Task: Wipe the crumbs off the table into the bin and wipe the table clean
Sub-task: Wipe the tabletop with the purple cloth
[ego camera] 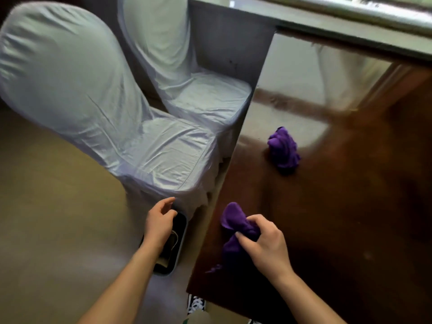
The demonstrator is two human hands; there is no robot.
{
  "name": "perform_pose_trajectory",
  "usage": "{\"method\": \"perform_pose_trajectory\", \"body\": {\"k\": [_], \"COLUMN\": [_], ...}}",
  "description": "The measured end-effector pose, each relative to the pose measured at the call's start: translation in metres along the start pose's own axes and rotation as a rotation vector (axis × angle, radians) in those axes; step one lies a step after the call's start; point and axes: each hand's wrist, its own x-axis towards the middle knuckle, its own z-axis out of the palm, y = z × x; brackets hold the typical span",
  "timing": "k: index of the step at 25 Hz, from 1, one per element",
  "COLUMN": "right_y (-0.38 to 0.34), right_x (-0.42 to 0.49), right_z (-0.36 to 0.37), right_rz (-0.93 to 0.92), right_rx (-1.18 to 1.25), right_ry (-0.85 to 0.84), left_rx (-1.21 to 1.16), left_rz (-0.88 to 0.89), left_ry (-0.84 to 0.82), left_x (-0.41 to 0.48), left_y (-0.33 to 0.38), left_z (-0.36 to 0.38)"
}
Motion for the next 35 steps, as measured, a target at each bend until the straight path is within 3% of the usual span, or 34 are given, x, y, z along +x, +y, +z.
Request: {"method": "perform_pose_trajectory", "body": {"k": [3, 9, 15, 20, 24, 27, 30, 32, 35], "right_y": [0.011, 0.043, 0.066, 0.071, 0.071, 0.057, 0.034, 0.021, 0.019], "right_x": [0.004, 0.036, 0.126, 0.208, 0.231, 0.238, 0.251, 0.259, 0.242], "right_z": [-0.030, -0.106, -0.163, -0.162, -0.145, -0.122, -0.097, -0.094, -0.112], "right_rz": [0.057, 0.132, 0.164, 0.180, 0.182, -0.076, -0.098, -0.104, -0.132], "right_rx": [0.089, 0.158, 0.139, 0.030, -0.218, -0.522, -0.778, -0.795, -0.516], "right_ry": [0.032, 0.212, 0.365, 0.325, 0.268, 0.336, 0.068, -0.031, 0.081], "left_rx": [0.094, 0.451, 0.880, 1.120, 1.172, 1.154, 1.094, 1.058, 1.014], "left_rz": [0.125, 0.582, 0.564, 0.609, 0.662, 0.653, 0.651, 0.666, 0.707], "left_ry": [-0.061, -0.186, -0.222, -0.124, -0.054, -0.066, -0.077, -0.061, -0.025], "left_x": [-0.013, -0.033, 0.000, 0.027, 0.029, 0.029, 0.029, 0.031, 0.032], "left_y": [0.041, 0.111, 0.135, 0.128, 0.122, 0.125, 0.125, 0.122, 0.121], "left_z": [0.031, 0.119, 0.211, 0.245, 0.246, 0.246, 0.244, 0.243, 0.244]}}
